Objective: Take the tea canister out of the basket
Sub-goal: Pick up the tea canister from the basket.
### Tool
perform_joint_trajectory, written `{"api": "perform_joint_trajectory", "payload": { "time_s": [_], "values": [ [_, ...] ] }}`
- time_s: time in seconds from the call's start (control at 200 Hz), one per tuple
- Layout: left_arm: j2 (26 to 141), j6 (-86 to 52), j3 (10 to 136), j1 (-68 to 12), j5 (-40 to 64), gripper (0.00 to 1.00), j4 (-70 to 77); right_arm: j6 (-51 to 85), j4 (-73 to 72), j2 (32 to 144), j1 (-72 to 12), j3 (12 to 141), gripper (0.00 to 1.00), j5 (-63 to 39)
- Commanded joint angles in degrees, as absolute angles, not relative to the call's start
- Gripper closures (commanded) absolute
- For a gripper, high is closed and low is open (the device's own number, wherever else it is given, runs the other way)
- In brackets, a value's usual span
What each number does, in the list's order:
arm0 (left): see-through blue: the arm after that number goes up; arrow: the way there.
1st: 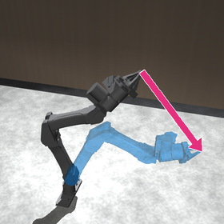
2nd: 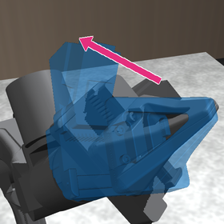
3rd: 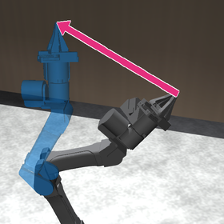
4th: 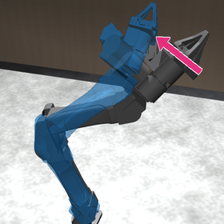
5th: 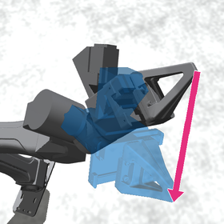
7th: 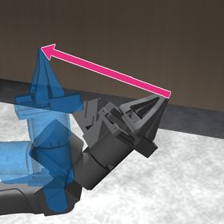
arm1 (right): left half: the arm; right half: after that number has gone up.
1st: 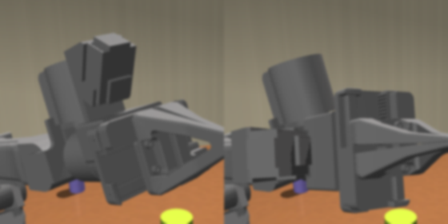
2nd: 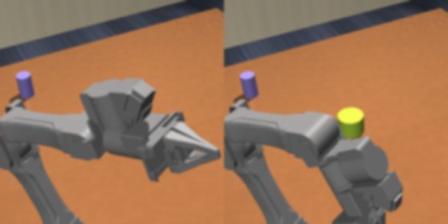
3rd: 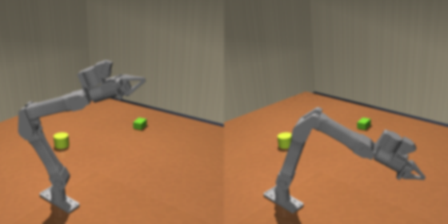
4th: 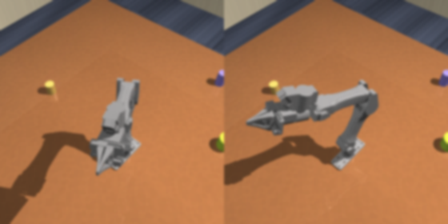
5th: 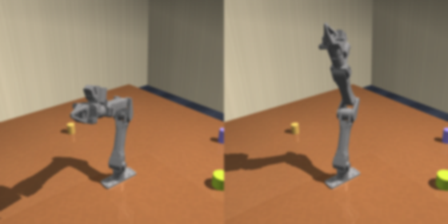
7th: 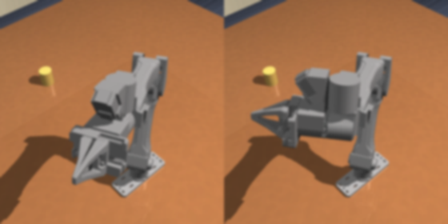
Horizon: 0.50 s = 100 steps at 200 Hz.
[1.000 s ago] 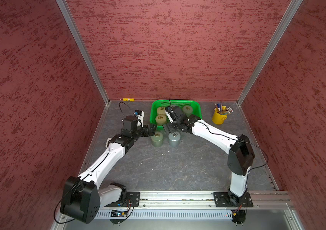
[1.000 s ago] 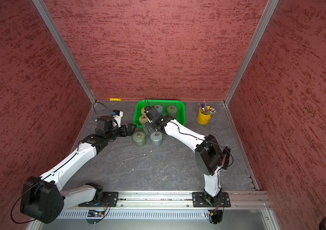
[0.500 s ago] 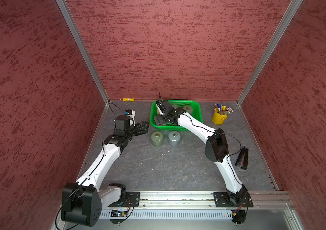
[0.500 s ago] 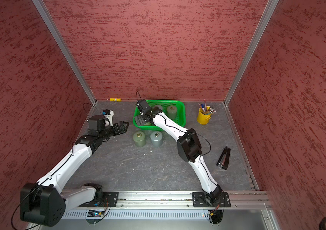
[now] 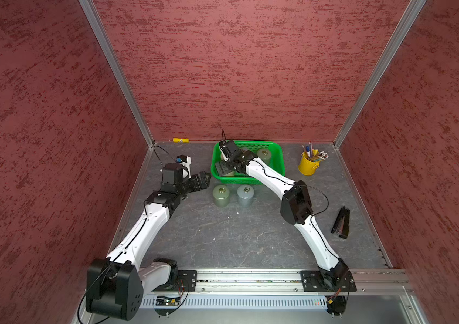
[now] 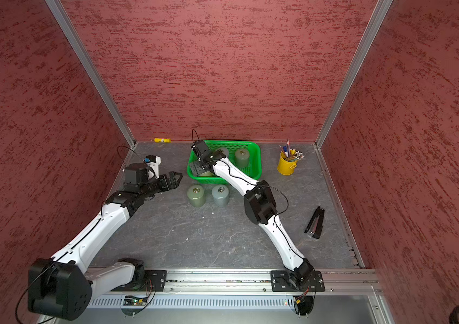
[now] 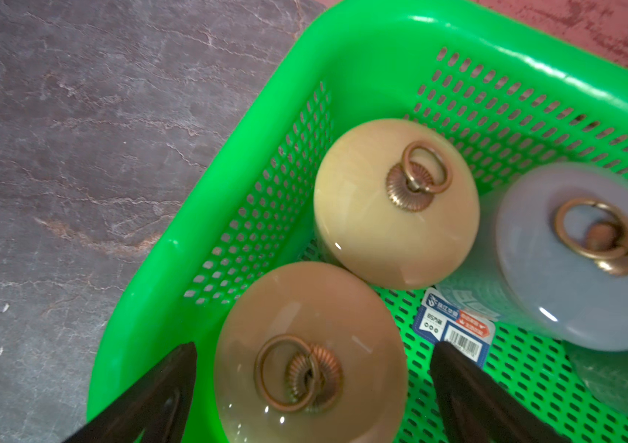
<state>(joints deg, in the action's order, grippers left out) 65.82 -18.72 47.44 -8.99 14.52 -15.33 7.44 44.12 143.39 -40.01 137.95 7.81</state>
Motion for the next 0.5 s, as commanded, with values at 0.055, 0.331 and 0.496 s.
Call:
{"api": "perform_joint_trajectory", "payload": {
  "time_s": [0.055,0.331,0.496],
  "values": [
    [65.47,-18.01,46.83,-10.08,13.57,0.0,-14.33,8.52,47.32,145.96,-39.64,141.67,0.02,8.05],
    [66.62,-16.79,47.72,-12.35,11.33,0.0,-15.03,9.78,48.63,146.99,-38.94,141.64,0.04,7.81],
    [66.62,-16.71,47.71,-12.57,11.0,0.0,-14.95,10.13,49.09,147.13,-38.4,141.28,0.07,7.09]
  ]
}}
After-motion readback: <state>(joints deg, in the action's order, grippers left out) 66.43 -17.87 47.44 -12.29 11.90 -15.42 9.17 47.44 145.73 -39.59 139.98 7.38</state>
